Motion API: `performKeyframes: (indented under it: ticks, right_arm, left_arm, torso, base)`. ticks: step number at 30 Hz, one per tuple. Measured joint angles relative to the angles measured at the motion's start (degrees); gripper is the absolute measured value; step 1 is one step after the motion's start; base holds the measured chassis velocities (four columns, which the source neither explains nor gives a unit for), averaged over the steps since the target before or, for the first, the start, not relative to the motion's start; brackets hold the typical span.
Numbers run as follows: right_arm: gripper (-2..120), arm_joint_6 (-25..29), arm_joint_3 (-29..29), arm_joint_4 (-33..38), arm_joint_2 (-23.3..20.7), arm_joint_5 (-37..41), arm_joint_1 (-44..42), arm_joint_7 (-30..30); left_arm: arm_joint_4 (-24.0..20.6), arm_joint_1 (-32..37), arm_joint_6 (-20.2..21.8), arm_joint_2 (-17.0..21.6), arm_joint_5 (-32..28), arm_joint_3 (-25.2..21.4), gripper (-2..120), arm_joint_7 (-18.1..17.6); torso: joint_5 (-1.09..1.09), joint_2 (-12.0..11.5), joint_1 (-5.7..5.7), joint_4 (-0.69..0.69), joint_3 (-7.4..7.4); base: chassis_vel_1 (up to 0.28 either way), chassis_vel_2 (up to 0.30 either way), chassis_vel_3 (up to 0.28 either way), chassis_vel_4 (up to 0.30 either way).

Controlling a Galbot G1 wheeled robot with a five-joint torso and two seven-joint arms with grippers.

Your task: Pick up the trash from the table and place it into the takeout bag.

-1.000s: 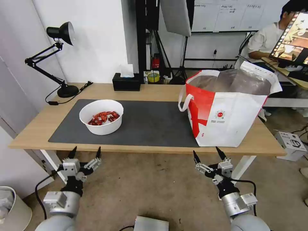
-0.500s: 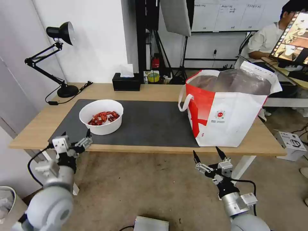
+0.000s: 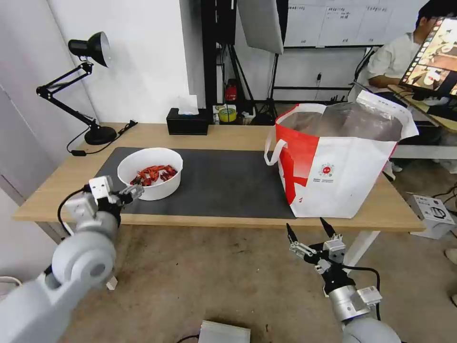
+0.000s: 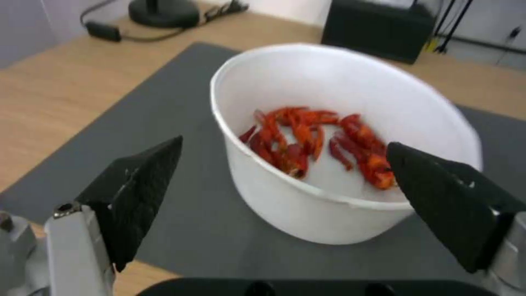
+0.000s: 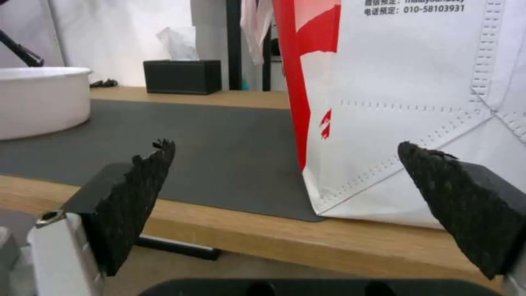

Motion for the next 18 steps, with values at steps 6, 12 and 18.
performKeyframes:
  ticks: [6,12,18]
  right_arm:
    - [100,0.0,0.0,0.0,0.0,0.0,0.0,0.0]
    - [100,0.0,0.0,0.0,0.0,0.0,0.0,0.0]
    - [100,0.0,0.0,0.0,0.0,0.0,0.0,0.0]
  left_arm:
    - [3.4,-5.0,1.9,0.6,-6.2,1.2,100,-2.3]
    - [8.3,-11.7,3.2,1.4,-13.2,3.0,100,-2.6]
    - [12.9,-17.6,5.3,1.4,-17.5,6.0,100,-3.3]
  torso:
    - [0.0,0.0,0.0,0.01,0.0]
    - [0.0,0.0,0.0,0.0,-0.01]
    - [0.01,0.0,0.0,0.0,-0.01]
  base:
    - [0.0,0.0,0.0,0.0]
    - [0.0,0.0,0.0,0.0]
    - [0.0,0.0,0.0,0.0]
